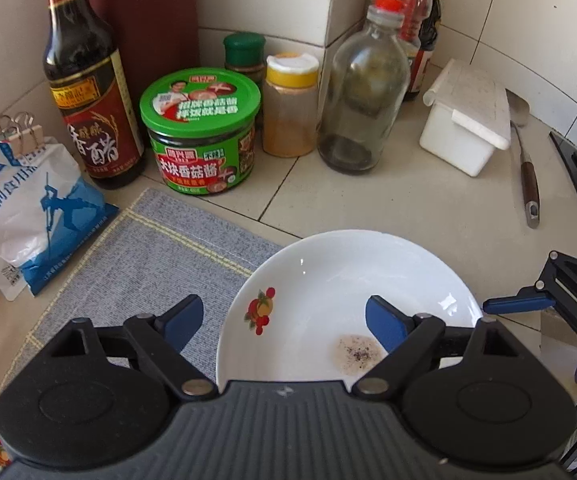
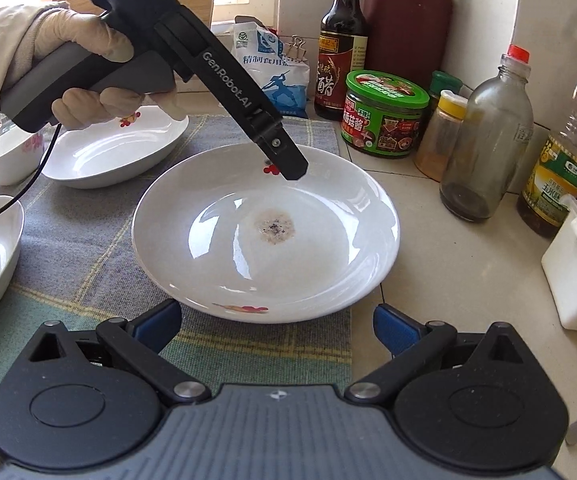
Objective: Organize plates and bowls
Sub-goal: 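Lift the stained plate off the towel with the left tool, then carry the held plate across the towel toward another white plate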
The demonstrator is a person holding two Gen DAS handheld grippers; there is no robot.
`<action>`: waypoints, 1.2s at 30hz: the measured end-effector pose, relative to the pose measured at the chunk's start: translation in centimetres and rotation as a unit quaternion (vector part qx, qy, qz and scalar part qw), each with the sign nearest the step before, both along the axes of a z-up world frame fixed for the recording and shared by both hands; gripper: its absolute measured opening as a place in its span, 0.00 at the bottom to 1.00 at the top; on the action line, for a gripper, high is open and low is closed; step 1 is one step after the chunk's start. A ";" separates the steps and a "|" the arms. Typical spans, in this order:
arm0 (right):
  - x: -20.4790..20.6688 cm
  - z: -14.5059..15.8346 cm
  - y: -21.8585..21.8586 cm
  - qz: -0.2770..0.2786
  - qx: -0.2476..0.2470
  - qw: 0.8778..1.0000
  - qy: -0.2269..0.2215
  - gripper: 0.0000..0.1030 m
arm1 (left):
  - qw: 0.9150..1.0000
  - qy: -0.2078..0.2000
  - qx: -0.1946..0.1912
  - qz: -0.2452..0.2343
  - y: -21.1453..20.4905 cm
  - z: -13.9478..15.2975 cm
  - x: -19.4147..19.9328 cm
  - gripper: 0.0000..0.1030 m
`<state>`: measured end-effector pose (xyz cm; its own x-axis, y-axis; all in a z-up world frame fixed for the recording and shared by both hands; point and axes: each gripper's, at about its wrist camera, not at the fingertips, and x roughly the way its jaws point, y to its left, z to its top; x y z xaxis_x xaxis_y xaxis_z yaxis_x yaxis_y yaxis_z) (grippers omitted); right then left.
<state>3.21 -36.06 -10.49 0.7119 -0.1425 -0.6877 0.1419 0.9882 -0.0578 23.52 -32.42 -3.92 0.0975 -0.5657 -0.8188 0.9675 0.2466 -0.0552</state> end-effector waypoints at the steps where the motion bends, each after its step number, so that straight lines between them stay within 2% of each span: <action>1: -0.4 0.3 0.1 -0.003 0.003 1.000 -0.004 1.00 | 1.000 -0.009 -0.009 0.004 0.5 0.5 -0.5 0.86; 8: -2.9 1.5 1.8 -0.010 0.031 0.999 -0.033 1.00 | 0.995 -0.079 -0.059 0.023 4.3 4.1 -4.5 0.91; 13: -4.2 2.0 3.3 0.005 0.038 0.998 -0.043 1.00 | 0.990 -0.100 -0.081 0.050 7.8 5.7 -8.0 0.93; 18: -5.7 2.5 4.9 0.023 0.035 0.998 -0.053 1.00 | 0.987 -0.093 -0.084 0.104 11.5 6.0 -11.4 0.93; 21: -6.8 2.7 6.0 0.035 0.033 0.997 -0.055 1.00 | 0.981 -0.100 -0.078 0.146 13.9 5.8 -13.8 0.93; 28: -9.4 2.8 8.5 0.073 0.043 0.995 -0.055 1.00 | 0.962 -0.109 -0.069 0.239 18.7 5.5 -18.4 0.93; 36: -11.1 2.5 11.2 0.128 0.041 0.990 -0.047 1.00 | 0.943 -0.101 -0.052 0.312 23.8 4.4 -21.5 0.93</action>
<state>-7.88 -24.85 -8.04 0.7790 0.1032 -0.6184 -0.1118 0.9934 0.0249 1.99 -8.65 0.51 0.5865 -0.4233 -0.6905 0.6296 0.7746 0.0599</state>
